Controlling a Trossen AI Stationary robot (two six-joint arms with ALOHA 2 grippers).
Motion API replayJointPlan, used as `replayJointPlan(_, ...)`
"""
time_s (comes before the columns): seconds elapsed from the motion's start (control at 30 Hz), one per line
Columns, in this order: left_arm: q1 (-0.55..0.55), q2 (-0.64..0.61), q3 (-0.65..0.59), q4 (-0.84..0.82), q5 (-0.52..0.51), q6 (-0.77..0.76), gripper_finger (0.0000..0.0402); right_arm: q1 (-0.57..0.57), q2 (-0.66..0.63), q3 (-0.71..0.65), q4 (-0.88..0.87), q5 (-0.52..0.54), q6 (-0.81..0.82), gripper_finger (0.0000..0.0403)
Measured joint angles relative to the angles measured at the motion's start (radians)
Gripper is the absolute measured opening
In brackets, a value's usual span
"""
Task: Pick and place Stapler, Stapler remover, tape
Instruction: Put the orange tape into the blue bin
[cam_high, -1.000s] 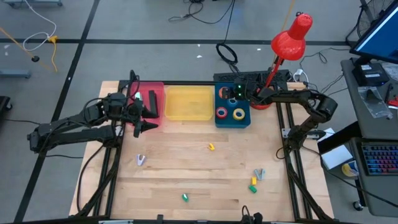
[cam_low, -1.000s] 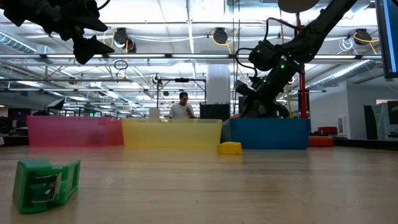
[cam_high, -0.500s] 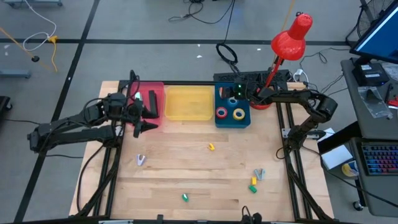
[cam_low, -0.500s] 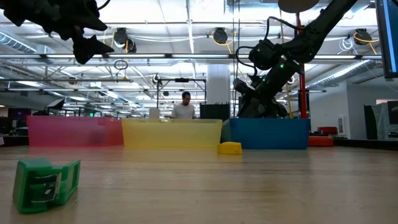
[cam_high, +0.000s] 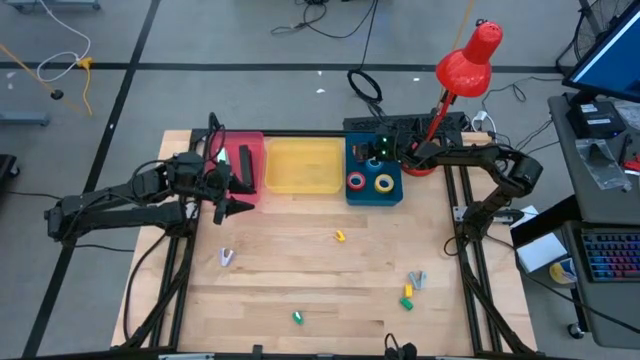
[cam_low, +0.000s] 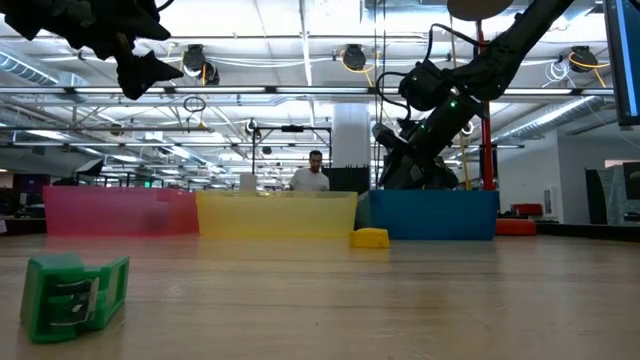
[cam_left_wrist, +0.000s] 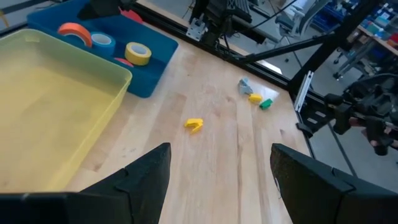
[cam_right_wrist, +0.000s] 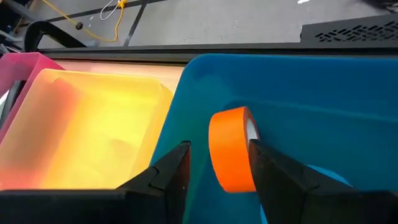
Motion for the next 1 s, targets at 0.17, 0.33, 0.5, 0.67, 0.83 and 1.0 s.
replayJointPlan(0.17, 0.000, 0.000, 0.000, 0.004, -0.015, -0.001, 0.0273, 0.006, 0.000, 0.000, -0.001, 0.016, -0.010, 0.0153)
replayJointPlan(0.33, 0.000, 0.000, 0.000, 0.010, -0.023, -0.003, 0.0274, 0.006, 0.009, 0.001, -0.024, 0.016, -0.031, 0.0153)
replayJointPlan(0.5, 0.000, 0.000, 0.000, 0.010, -0.023, -0.002, 0.0273, 0.007, 0.014, 0.001, -0.020, 0.016, -0.032, 0.0153)
replayJointPlan(0.67, 0.000, 0.000, 0.000, 0.010, -0.023, 0.002, 0.0273, 0.007, 0.014, 0.001, -0.018, 0.013, -0.040, 0.0153)
replayJointPlan(0.83, 0.000, 0.000, 0.000, 0.010, -0.024, 0.005, 0.0274, 0.009, 0.037, 0.001, -0.012, 0.013, -0.038, 0.0153)
replayJointPlan(1.0, 0.000, 0.000, 0.000, 0.010, -0.024, 0.005, 0.0273, 0.013, 0.086, 0.001, 0.010, -0.015, -0.028, 0.0153)
